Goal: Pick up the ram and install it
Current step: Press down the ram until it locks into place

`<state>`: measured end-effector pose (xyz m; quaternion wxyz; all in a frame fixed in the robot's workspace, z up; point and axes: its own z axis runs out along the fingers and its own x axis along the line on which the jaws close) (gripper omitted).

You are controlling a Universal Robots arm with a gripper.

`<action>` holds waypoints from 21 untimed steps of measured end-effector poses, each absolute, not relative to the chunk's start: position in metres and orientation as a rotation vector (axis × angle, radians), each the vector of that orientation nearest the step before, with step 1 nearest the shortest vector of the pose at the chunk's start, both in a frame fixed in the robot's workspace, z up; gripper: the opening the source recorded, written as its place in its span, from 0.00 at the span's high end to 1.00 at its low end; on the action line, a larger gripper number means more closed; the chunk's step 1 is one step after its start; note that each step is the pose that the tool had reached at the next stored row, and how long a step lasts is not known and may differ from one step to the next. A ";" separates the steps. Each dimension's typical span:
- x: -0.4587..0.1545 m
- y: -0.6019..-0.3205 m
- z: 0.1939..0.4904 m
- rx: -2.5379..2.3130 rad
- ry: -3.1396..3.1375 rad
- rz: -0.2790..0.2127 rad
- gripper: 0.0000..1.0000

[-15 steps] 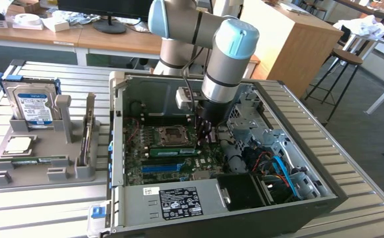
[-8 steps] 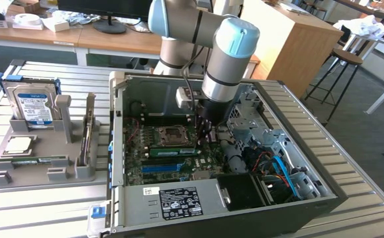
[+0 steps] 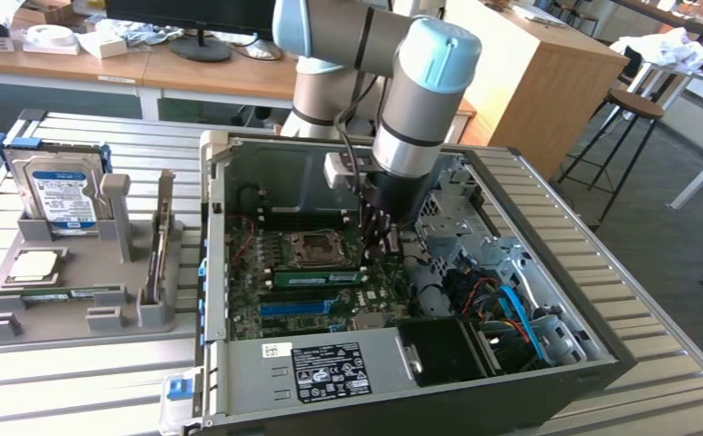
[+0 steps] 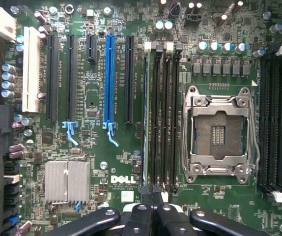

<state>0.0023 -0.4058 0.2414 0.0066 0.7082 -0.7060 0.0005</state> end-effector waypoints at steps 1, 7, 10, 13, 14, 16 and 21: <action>0.002 -0.406 0.243 2.216 -2.209 0.002 0.90; 0.002 -0.406 0.252 2.216 -2.209 0.002 0.90; 0.002 -0.406 0.254 2.216 -2.209 0.002 0.90; 0.002 -0.406 0.254 2.216 -2.209 0.001 0.90; 0.002 -0.406 0.254 2.216 -2.209 0.002 0.90; 0.000 -0.406 0.254 2.216 -2.208 0.002 0.90; -0.016 -0.406 0.254 2.216 -2.208 0.002 0.90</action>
